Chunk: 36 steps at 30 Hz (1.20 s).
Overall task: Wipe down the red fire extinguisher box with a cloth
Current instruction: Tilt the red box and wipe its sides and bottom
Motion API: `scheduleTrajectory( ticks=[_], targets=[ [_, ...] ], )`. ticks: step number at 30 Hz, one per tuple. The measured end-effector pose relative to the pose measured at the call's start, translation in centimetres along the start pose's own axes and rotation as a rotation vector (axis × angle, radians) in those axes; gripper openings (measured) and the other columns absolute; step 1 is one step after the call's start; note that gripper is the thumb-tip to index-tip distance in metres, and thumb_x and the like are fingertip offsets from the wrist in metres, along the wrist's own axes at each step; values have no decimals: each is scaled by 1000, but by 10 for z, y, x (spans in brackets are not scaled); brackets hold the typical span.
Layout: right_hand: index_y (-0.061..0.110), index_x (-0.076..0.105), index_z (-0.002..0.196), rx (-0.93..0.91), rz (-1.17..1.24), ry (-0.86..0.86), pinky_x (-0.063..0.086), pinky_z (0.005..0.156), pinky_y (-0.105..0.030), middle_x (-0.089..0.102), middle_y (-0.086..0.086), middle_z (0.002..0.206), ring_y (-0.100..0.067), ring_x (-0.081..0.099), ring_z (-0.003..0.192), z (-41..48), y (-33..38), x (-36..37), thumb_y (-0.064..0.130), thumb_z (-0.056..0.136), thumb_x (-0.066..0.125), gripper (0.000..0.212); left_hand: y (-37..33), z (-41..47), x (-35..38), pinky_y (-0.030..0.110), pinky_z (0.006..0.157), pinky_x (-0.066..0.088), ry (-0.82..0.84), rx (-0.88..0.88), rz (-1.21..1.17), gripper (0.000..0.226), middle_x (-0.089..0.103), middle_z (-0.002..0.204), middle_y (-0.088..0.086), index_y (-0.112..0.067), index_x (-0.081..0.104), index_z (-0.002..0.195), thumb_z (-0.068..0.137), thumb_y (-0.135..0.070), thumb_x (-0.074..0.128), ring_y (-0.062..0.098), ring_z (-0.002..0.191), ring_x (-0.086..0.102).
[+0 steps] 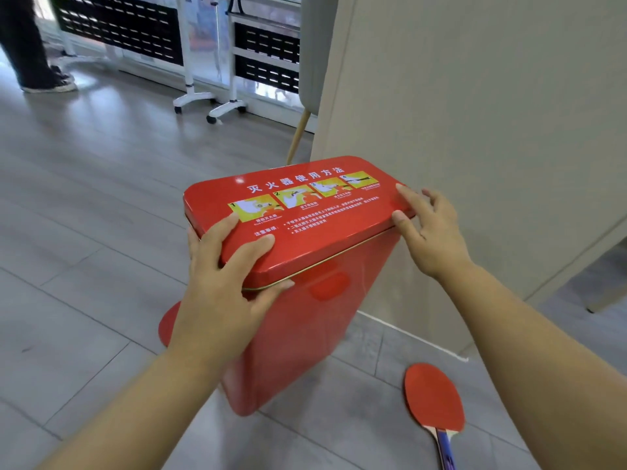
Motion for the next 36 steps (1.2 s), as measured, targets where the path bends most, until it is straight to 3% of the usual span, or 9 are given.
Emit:
scheduleTrajectory(
  ticks=[5, 8, 11, 17, 20, 25, 28, 30, 36],
  targets=[
    [37, 44, 133, -7, 371, 120, 31, 106, -22, 43, 1, 137, -12, 40, 125, 16, -4, 14, 68, 73, 42, 67, 4, 2, -1, 60, 93, 46, -9, 55, 43, 52, 35, 138, 3, -31, 52, 114, 69, -50, 69, 42, 132, 36],
    [49, 50, 116, 70, 574, 81, 38, 108, -36, 48, 22, 126, -9, 47, 121, 15, -5, 21, 68, 74, 46, 47, 4, 2, -1, 57, 93, 48, -20, 50, 24, 51, 34, 138, 2, -32, 53, 114, 68, -47, 69, 41, 132, 36],
    [55, 54, 107, 148, 661, -7, 40, 106, -43, 52, 23, 121, -9, 50, 119, 12, -3, 26, 64, 75, 52, 33, 1, 0, -1, 56, 95, 47, -32, 51, 10, 51, 37, 138, 4, -29, 56, 113, 68, -46, 73, 41, 132, 37],
    [34, 56, 119, 247, 640, -152, 36, 80, -7, 55, 21, 111, 4, 52, 99, -15, 7, 12, 45, 82, 53, 40, 2, 2, -2, 19, 103, 37, -16, 113, -13, 53, 44, 134, 13, -18, 61, 110, 65, -39, 80, 31, 128, 42],
    [36, 53, 124, 314, 523, -200, 33, 71, 3, 54, 17, 112, -2, 51, 101, -45, 8, -3, 41, 93, 53, 31, 7, 5, -5, 13, 105, 34, 28, 150, -85, 54, 43, 133, 9, -17, 62, 110, 66, -45, 78, 6, 129, 36],
    [42, 49, 127, 416, 436, -277, 36, 78, -11, 57, 11, 113, -7, 54, 98, -100, 19, -27, 52, 91, 51, 38, 10, 12, -10, 9, 105, 31, 168, 99, -203, 54, 39, 141, 10, -22, 60, 111, 61, -32, 76, -12, 129, 28],
    [47, 43, 131, 452, 332, -277, 41, 90, -25, 55, 8, 117, -11, 54, 101, -135, 29, -37, 62, 86, 51, 48, 13, 14, -11, 10, 104, 33, 195, -49, -254, 52, 27, 149, -3, -42, 56, 108, 63, -29, 77, -9, 131, 30],
    [49, 38, 134, 460, 267, -258, 40, 96, -30, 51, 7, 120, -13, 51, 107, -154, 35, -42, 68, 78, 54, 61, 15, 15, -7, 10, 97, 40, 193, -153, -310, 56, 25, 148, -6, -47, 55, 110, 68, -18, 78, -20, 118, 38],
    [47, 32, 140, 502, 178, -227, 39, 95, -31, 46, -1, 125, -12, 44, 101, -172, 47, -51, 56, 77, 66, 72, 16, 32, 11, 35, 96, 48, 265, -249, -360, 58, 56, 116, -12, -55, 51, 111, 75, -17, 75, 18, 106, 61]
  ],
)
Point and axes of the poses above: each hand's wrist, its own z-axis towards the middle knuckle, its own x-axis out of the palm, y = z × x, the point moved 4 cm from there along z, towards the middle knuckle
